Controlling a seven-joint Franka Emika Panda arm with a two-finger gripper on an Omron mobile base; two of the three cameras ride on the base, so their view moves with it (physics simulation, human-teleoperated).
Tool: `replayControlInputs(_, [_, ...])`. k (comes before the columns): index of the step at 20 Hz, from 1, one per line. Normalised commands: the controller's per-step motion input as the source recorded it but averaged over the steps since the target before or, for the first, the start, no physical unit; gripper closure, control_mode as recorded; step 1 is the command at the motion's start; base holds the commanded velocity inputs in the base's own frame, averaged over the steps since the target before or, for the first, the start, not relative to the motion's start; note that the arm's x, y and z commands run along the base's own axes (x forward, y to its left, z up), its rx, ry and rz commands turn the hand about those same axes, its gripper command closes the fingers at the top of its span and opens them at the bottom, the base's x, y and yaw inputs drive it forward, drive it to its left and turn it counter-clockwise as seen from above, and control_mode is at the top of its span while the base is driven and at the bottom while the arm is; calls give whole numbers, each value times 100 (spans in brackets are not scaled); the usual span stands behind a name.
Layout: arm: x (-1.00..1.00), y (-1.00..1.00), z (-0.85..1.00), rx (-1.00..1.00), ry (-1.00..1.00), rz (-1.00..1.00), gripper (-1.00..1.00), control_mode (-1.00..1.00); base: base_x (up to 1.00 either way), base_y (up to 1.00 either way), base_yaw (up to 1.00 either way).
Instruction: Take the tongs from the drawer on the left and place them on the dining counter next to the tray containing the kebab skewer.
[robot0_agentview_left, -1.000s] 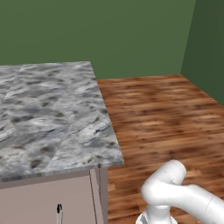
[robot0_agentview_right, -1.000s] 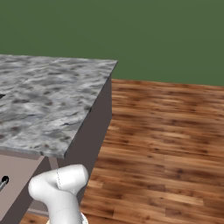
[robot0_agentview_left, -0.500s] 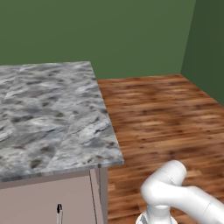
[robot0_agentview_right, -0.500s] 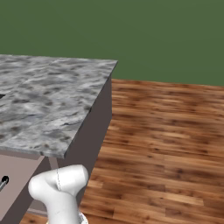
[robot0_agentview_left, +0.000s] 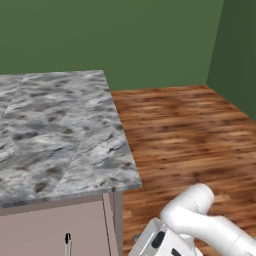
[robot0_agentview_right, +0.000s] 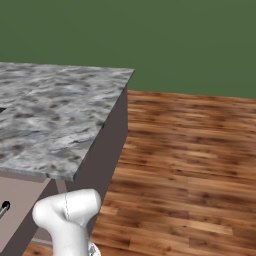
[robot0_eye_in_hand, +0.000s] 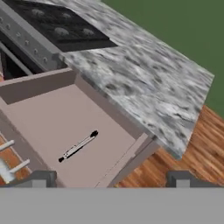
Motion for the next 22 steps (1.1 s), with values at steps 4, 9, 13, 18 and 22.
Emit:
replayControlInputs(4, [85, -70, 46, 16, 17, 0, -100, -100, 0, 0, 0])
replayControlInputs(9, [81, -70, 11, 15, 14, 0, -100, -100, 0, 0, 0])
replayControlInputs(13, [21, -5, 0, 0, 14, 3, -100, -100, 0, 0, 0])
replayControlInputs(18, [24, 4, 1, 0, 26, -15, -100, -100, 0, 0, 0])
replayControlInputs(22, [5, 13, 2, 0, 30, -25, -100, -100, 0, 0, 0])
